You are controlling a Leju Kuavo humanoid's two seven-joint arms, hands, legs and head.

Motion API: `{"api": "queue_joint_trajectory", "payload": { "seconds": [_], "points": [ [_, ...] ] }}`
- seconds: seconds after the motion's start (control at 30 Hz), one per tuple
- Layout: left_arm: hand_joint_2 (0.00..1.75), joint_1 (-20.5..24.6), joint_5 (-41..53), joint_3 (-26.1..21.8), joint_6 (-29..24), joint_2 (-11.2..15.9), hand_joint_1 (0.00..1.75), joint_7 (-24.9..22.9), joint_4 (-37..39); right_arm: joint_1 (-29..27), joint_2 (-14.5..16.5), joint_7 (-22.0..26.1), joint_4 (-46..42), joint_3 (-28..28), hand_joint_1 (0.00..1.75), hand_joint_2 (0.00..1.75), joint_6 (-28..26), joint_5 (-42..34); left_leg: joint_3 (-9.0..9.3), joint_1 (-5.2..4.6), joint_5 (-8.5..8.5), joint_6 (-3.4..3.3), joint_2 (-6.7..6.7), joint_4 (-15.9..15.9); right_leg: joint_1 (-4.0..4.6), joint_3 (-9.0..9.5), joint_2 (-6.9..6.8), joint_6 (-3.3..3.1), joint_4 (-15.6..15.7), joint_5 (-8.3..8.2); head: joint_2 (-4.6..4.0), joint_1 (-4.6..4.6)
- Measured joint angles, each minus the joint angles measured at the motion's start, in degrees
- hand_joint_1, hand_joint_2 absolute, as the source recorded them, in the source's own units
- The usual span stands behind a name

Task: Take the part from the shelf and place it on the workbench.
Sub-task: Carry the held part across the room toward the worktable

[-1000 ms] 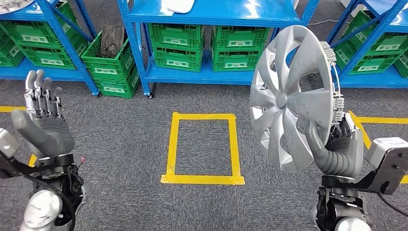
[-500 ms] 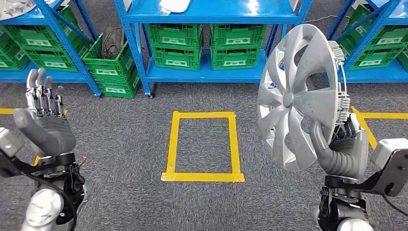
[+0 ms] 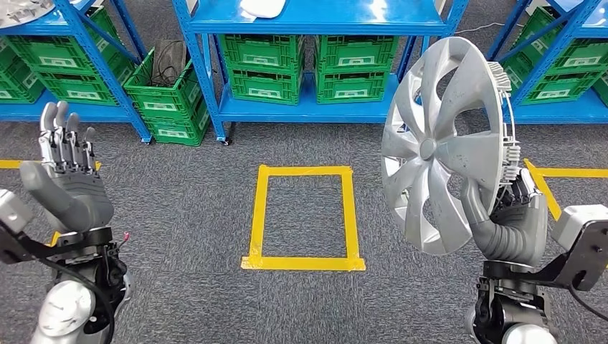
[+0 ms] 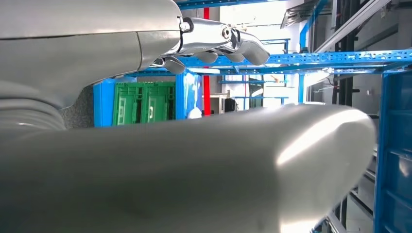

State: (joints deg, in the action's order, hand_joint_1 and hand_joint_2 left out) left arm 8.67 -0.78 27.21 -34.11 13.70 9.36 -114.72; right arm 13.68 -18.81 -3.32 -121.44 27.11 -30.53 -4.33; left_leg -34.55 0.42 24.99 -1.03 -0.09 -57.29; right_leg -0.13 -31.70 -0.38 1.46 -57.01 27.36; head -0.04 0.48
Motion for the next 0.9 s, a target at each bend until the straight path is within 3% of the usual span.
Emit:
{"api": "queue_joint_trajectory", "payload": {
  "seconds": [0.23, 0.37, 0.43, 0.5, 0.53, 0.57, 0.6, 0.67, 0.73, 0.83, 0.9],
  "points": [
    [0.0, 0.0, 0.0, 0.0, 0.0, 0.0, 0.0, 0.0, 0.0, 0.3, 0.1, 0.0, 0.1, 0.5, 1.75, 1.75, 0.1, 0.0, -0.05, -0.15, 0.0, -0.01, 0.0, 0.0, -0.15, 0.01, -0.01, 0.05, 0.0, -0.03, 0.0, 0.05],
    [0.0, 0.1, 0.0, -0.1, 0.0, 0.0, 0.0, 0.1, -0.1, 0.6, 0.2, 0.0, 0.1, 0.8, 1.75, 1.75, 0.4, -0.1, 0.68, -0.08, -0.55, -1.25, 0.04, 1.4, -0.47, -0.26, -0.02, 1.04, 0.5, -0.09, 0.0, -0.09],
    [0.0, 0.2, 0.0, -0.2, 0.0, 0.0, 0.0, 0.2, -0.2, 0.9, 0.2, 0.2, 0.1, 0.8, 1.75, 1.75, 0.5, -0.1, 1.38, 0.32, -1.19, -1.52, 0.14, 2.7, -0.6, -2.56, 0.07, 1.28, -3.9, 2.21, 0.0, 0.17],
    [0.0, 0.1, 0.0, -0.2, 0.1, 0.0, 0.0, 0.3, -0.2, 1.1, 0.2, 0.3, 0.2, 0.9, 1.75, 1.75, 0.5, -0.2, 1.37, 0.37, -1.22, -1.54, 0.1, 2.7, -0.91, -6.22, 0.11, 1.71, -11.4, 5.25, 0.0, 0.56],
    [0.0, 0.1, 0.0, -0.2, 0.1, 0.0, 0.0, 0.3, -0.2, 1.1, 0.2, 0.3, 0.2, 1.0, 1.75, 1.75, 0.5, -0.2, 1.29, 0.46, -1.14, -1.44, 0.01, 2.6, -1.15, -7.61, 0.1, 1.97, -13.9, 5.7, 0.0, 0.65],
    [0.0, 0.1, 0.0, -0.2, 0.1, 0.0, 0.0, 0.3, -0.2, 1.1, 0.2, 0.3, 0.3, 1.1, 1.75, 1.75, 0.5, -0.3, 1.21, 0.62, -0.98, -1.22, -0.12, 2.3, -1.41, -8.1, 0.1, 2.26, -14.4, 5.09, 0.0, 0.67],
    [0.0, 0.1, 0.0, -0.2, 0.1, 0.0, 0.0, 0.3, -0.2, 1.1, 0.2, 0.3, 0.3, 1.2, 1.75, 1.75, 0.5, -0.3, 1.1, 0.88, -0.74, -0.88, -0.31, 1.9, -1.73, -7.49, 0.09, 2.61, -12.6, 3.47, 0.0, 0.7],
    [0.0, 0.1, 0.0, -0.2, 0.1, 0.0, 0.0, 0.3, -0.2, 1.1, 0.2, 0.3, 0.4, 1.3, 1.75, 1.75, 0.5, -0.3, 0.69, 1.3, 0.0, 0.11, -0.72, 0.6, -2.28, -4.59, 0.34, 3.39, -5.9, 0.21, 0.0, 0.97],
    [0.0, 0.1, 0.0, -0.3, 0.1, 0.0, 0.0, 0.3, -0.2, 1.3, 0.2, 0.3, 0.4, 1.3, 1.75, 1.75, 0.5, -0.3, -0.16, 1.27, 0.54, 1.07, -1.07, -0.7, -2.43, -2.78, 0.78, 3.05, -2.2, -0.41, 0.0, 1.39],
    [0.0, 0.0, 0.0, -0.4, 0.0, 0.0, 0.0, 0.4, -0.3, 1.2, 0.3, 0.3, 0.5, 1.4, 1.75, 1.75, 0.5, -0.4, -0.98, 1.32, 0.45, 2.03, -1.3, -1.1, -2.18, -2.92, 0.79, 1.17, -2.6, -0.19, 0.0, 0.75],
    [0.0, 0.1, 0.0, -0.5, 0.0, 0.0, 0.0, 0.4, -0.3, 1.3, 0.3, 0.3, 0.6, 1.5, 1.75, 1.75, 0.6, -0.4, -2.06, 1.48, 1.67, 2.32, -0.85, -2.9, -2.15, -2.85, 0.6, 0.3, -2.5, -0.34, 0.0, 0.13]
  ]
}}
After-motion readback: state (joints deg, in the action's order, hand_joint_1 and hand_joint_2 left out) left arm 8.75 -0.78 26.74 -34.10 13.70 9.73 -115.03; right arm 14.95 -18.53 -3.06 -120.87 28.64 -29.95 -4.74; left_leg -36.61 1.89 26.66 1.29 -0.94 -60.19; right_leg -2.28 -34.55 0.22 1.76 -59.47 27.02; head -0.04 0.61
